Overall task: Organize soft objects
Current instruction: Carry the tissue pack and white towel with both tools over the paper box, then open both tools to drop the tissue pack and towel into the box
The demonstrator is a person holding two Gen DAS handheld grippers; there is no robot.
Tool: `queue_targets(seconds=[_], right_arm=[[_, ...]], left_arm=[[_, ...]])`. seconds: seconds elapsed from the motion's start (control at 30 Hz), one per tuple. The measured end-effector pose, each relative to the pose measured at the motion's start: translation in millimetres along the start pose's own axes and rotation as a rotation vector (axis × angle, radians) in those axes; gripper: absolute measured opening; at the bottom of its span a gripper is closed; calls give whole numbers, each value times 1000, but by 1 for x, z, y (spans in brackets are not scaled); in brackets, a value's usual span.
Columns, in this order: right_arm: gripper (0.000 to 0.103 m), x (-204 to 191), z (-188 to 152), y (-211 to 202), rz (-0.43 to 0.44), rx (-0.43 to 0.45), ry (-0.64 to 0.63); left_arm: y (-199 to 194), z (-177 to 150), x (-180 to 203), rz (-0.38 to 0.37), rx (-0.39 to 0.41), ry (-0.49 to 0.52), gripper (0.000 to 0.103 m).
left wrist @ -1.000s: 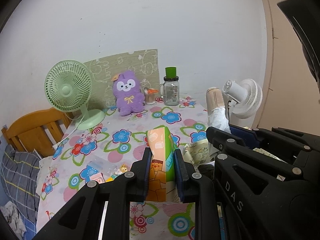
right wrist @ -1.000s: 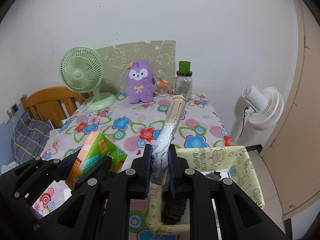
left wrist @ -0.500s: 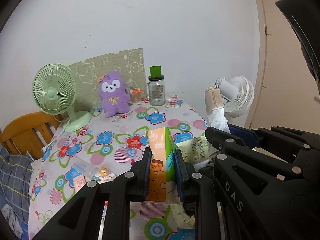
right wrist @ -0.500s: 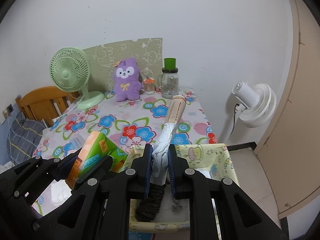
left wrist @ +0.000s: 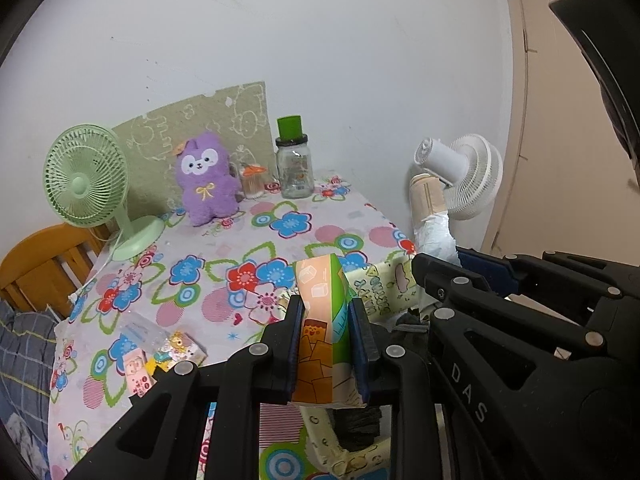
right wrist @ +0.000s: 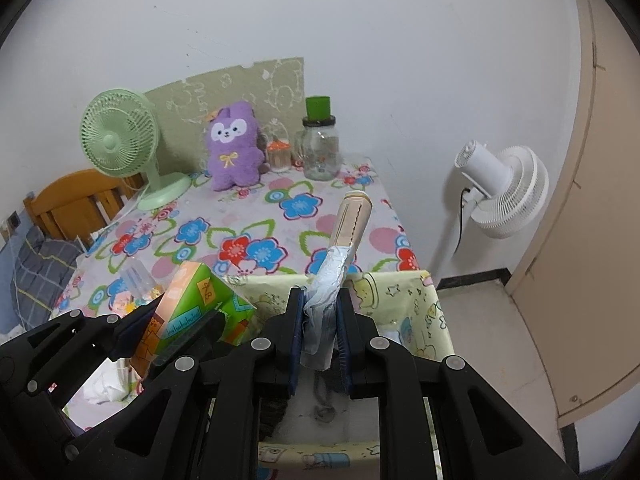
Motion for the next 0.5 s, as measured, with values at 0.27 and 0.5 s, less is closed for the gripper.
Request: queue_targets(seconds=[0.27,0.5], right_arm=[[19,13,-12,19,-16,-55,22],[25,22,-22,33,-40,-110,47]], left_arm=[[20,-8,12,-14,-51,12,29],[29,-14,18,11,-83,38,45]])
Point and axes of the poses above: each gripper's, at about its wrist camera, not at the fingertips, and y roughly the way its jaws point, x to its right, z to its top, the point moved 3 cm from there along y, roughly the way its jaws point, and after that the axes turned 5 degrees about -x, right-handed, at the moved point
